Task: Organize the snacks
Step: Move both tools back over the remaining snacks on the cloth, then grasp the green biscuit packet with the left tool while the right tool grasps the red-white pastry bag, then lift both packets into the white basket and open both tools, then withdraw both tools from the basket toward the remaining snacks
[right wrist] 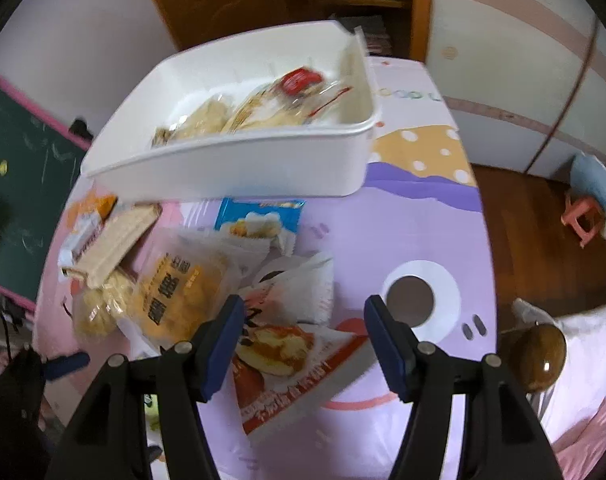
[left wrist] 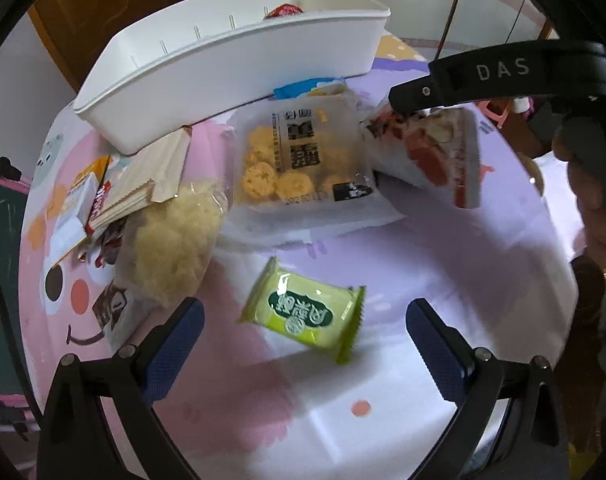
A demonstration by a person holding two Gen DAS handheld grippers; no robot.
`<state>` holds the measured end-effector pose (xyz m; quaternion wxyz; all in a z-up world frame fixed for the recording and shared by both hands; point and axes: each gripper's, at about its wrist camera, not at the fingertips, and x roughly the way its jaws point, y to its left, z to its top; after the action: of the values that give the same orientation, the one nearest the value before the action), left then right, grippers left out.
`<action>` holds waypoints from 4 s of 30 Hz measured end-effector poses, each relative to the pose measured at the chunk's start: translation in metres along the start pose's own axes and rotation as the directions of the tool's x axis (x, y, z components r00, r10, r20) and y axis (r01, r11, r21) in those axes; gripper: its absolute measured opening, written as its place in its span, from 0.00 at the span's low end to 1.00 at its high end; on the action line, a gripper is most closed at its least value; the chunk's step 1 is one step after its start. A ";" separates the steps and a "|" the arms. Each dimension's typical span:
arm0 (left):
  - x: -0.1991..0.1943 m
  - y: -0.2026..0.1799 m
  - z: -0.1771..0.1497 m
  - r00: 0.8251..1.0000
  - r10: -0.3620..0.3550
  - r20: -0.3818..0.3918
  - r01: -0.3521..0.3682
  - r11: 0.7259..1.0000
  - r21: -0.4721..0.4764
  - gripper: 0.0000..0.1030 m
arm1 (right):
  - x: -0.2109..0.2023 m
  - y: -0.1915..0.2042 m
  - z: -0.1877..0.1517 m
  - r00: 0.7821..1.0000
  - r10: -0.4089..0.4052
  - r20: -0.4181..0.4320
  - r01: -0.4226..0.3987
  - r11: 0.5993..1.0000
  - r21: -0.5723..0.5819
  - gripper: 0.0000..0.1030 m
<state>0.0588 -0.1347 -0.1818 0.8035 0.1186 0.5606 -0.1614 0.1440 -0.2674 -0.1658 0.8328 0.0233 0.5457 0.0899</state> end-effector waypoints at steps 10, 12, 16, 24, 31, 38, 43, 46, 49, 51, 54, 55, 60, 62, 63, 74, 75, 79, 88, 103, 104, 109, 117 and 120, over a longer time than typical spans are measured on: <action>0.031 0.013 -0.003 0.998 -0.050 -0.042 0.049 0.998 -0.026 0.97 | 0.031 0.030 -0.019 0.993 -0.090 -0.071 0.077 0.982 -0.171 0.68; 0.034 0.015 -0.004 0.997 -0.051 -0.051 0.050 0.998 -0.022 0.90 | 0.034 0.034 -0.025 0.992 -0.089 -0.084 0.073 0.980 -0.185 0.69; 0.032 0.012 -0.006 0.999 -0.033 -0.019 0.034 0.999 0.026 0.71 | 0.034 0.032 -0.032 0.993 -0.078 -0.093 0.062 0.984 -0.164 0.67; 0.021 0.008 -0.007 0.999 -0.037 -0.002 0.037 0.997 0.064 0.53 | 0.022 0.030 -0.053 0.994 -0.077 -0.084 0.067 0.991 -0.116 0.59; 0.003 0.006 -0.017 0.997 -0.049 0.056 0.042 0.992 0.119 0.53 | 0.002 0.026 -0.082 0.997 -0.055 -0.057 0.055 0.999 0.001 0.59; -0.031 0.000 -0.011 0.992 -0.046 0.119 0.029 0.988 0.149 0.53 | -0.030 0.028 -0.101 1.000 -0.008 0.011 0.007 0.998 0.069 0.59; -0.059 -0.003 -0.006 0.985 -0.041 0.169 0.020 0.992 0.124 0.53 | -0.058 0.040 -0.095 0.996 -0.008 0.086 0.003 0.999 0.048 0.59; -0.081 0.006 0.003 0.977 -0.034 0.211 0.015 0.996 0.090 0.53 | -0.076 0.046 -0.082 0.989 -0.014 0.149 0.009 1.000 0.029 0.59; -0.106 0.022 0.020 0.966 -0.018 0.256 0.006 0.999 0.046 0.53 | -0.093 0.051 -0.061 0.976 -0.025 0.215 0.024 1.000 0.008 0.59; -0.124 0.033 0.035 0.956 0.015 0.293 -0.020 1.000 0.012 0.53 | -0.104 0.055 -0.046 0.966 -0.044 0.256 0.044 0.999 0.005 0.59; -0.150 0.051 0.059 0.936 0.053 0.347 -0.037 0.998 -0.051 0.53 | -0.122 0.060 -0.021 0.943 -0.053 0.328 0.055 0.999 0.003 0.59; -0.158 0.058 0.067 0.931 0.063 0.360 -0.039 0.997 -0.071 0.53 | -0.127 0.061 -0.013 0.936 -0.048 0.348 0.050 0.999 0.003 0.59; -0.188 0.081 0.107 0.901 0.132 0.414 -0.085 0.988 -0.128 0.53 | -0.151 0.065 0.037 0.902 -0.034 0.431 0.042 0.999 -0.009 0.59; -0.198 0.088 0.121 0.889 0.156 0.430 -0.105 0.985 -0.141 0.53 | -0.159 0.066 0.053 0.889 -0.044 0.457 0.054 0.999 -0.008 0.59; -0.203 0.092 0.129 0.885 0.163 0.436 -0.109 0.983 -0.145 0.53 | -0.164 0.065 0.065 0.879 -0.048 0.474 0.057 0.998 -0.003 0.59; -0.225 0.113 0.222 0.848 0.210 0.487 -0.151 0.976 -0.157 0.53 | -0.187 0.061 0.149 0.831 -0.057 0.554 0.042 0.998 0.040 0.59; -0.222 0.114 0.229 0.850 0.211 0.484 -0.155 0.976 -0.153 0.53 | -0.186 0.059 0.156 0.828 -0.062 0.558 0.046 0.998 0.043 0.59; -0.201 0.119 0.262 0.855 0.245 0.458 -0.190 0.968 -0.162 0.53 | -0.173 0.053 0.170 0.833 -0.099 0.544 0.083 0.995 0.054 0.59; -0.136 0.131 0.295 0.885 0.250 0.392 -0.197 0.965 -0.172 0.54 | -0.107 0.036 0.195 0.905 -0.121 0.407 0.080 0.990 0.117 0.59; -0.068 0.162 0.260 0.947 0.193 0.256 -0.144 0.970 -0.197 0.97 | -0.034 0.032 0.170 0.952 -0.111 0.285 0.063 0.983 0.171 0.86; -0.070 0.162 0.257 0.945 0.197 0.261 -0.145 0.968 -0.204 0.97 | -0.038 0.034 0.169 0.950 -0.110 0.291 0.063 0.984 0.166 0.86; -0.085 0.167 0.253 0.933 0.220 0.285 -0.157 0.961 -0.229 0.97 | -0.058 0.039 0.165 0.943 -0.117 0.311 0.065 0.983 0.172 0.86; -0.124 0.164 0.228 0.921 0.221 0.320 -0.148 0.960 -0.236 0.97 | -0.093 0.051 0.149 0.936 -0.135 0.326 0.087 0.983 0.159 0.86; -0.143 0.160 0.218 0.914 0.218 0.342 -0.147 0.964 -0.220 0.97 | -0.106 0.054 0.143 0.942 -0.134 0.308 0.083 0.982 0.171 0.86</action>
<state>0.2637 -0.0506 0.0286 0.9123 0.0617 0.4017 -0.0503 0.2266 -0.2244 -0.0048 0.9090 0.0723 0.4104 -0.0041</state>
